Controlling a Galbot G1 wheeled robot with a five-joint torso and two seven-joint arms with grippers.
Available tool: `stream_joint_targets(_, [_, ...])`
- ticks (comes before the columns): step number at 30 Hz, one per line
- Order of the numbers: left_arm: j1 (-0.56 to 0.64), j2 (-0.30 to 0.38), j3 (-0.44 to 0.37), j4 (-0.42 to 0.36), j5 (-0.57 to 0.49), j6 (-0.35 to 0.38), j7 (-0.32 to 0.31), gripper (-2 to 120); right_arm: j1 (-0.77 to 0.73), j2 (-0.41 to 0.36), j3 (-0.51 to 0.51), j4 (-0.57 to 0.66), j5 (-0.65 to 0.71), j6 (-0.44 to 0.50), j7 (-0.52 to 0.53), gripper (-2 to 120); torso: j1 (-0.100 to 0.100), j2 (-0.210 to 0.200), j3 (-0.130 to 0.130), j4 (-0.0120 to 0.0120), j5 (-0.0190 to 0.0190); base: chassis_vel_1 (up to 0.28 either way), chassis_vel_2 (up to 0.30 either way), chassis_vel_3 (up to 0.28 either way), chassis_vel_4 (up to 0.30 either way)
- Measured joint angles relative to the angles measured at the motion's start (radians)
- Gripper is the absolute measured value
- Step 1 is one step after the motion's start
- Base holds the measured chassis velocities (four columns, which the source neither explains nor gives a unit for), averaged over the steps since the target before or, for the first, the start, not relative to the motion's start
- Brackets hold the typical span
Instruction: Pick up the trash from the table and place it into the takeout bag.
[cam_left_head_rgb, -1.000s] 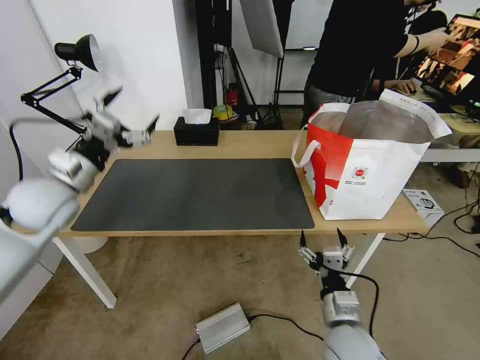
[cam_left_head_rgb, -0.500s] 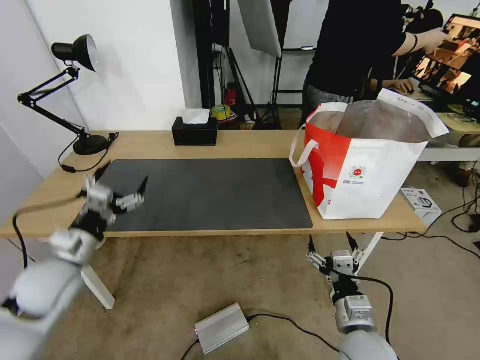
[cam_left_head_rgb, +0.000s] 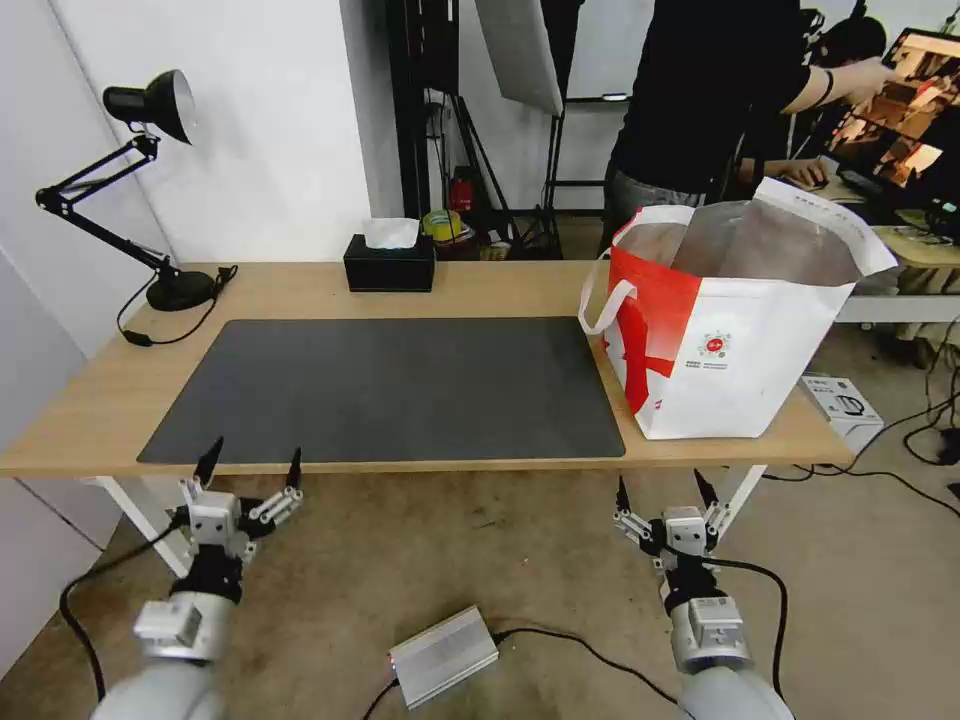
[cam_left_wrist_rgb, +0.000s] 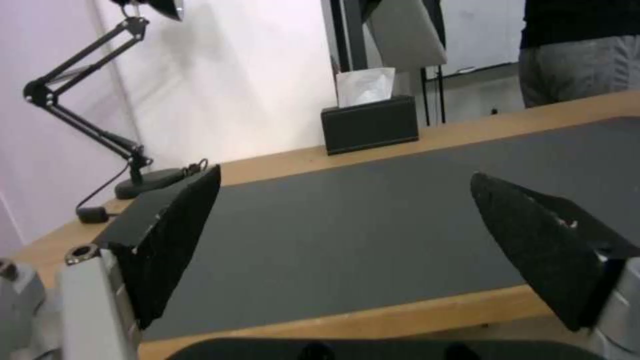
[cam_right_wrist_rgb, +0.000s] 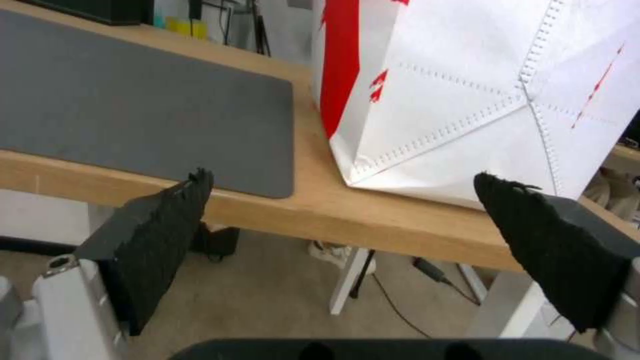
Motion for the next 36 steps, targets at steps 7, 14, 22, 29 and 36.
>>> stream_joint_targets(7, [0.038,-0.047,0.0,-0.003,0.032,-0.033,-0.015,100,0.0,-0.002,0.0,0.005,0.0,0.0,0.0,100,0.0,0.0,0.0,0.0001,0.0,0.0,0.0,0.0,0.0])
stream_joint_targets(14, [0.061,-0.078,-0.011,-0.007,0.04,-0.055,-0.019,100,0.0,0.002,0.002,0.005,0.004,0.0,0.0,100,0.0,0.0,0.0,0.0001,0.0,0.0,0.0,0.0,0.0])
stream_joint_targets(22, [0.058,-0.094,-0.014,-0.015,0.046,-0.06,-0.027,100,-0.002,0.01,0.001,0.009,0.005,0.0,0.0,100,0.0,0.0,0.0,0.0,-0.0001,0.0,0.0,0.0,0.0])
stream_joint_targets(29, [0.063,-0.116,-0.014,-0.016,0.054,-0.058,-0.034,100,-0.004,0.016,0.002,0.01,0.005,0.0,0.0,100,0.0,0.0,0.0,0.0001,-0.0002,0.0,0.0,0.0,0.0])
stream_joint_targets(36, [0.064,-0.126,-0.013,-0.012,0.057,-0.062,-0.035,100,-0.003,0.018,0.001,0.009,0.005,0.0,0.0,100,0.0,0.0,0.0,0.0,-0.0001,0.0,0.0,0.0,0.0])
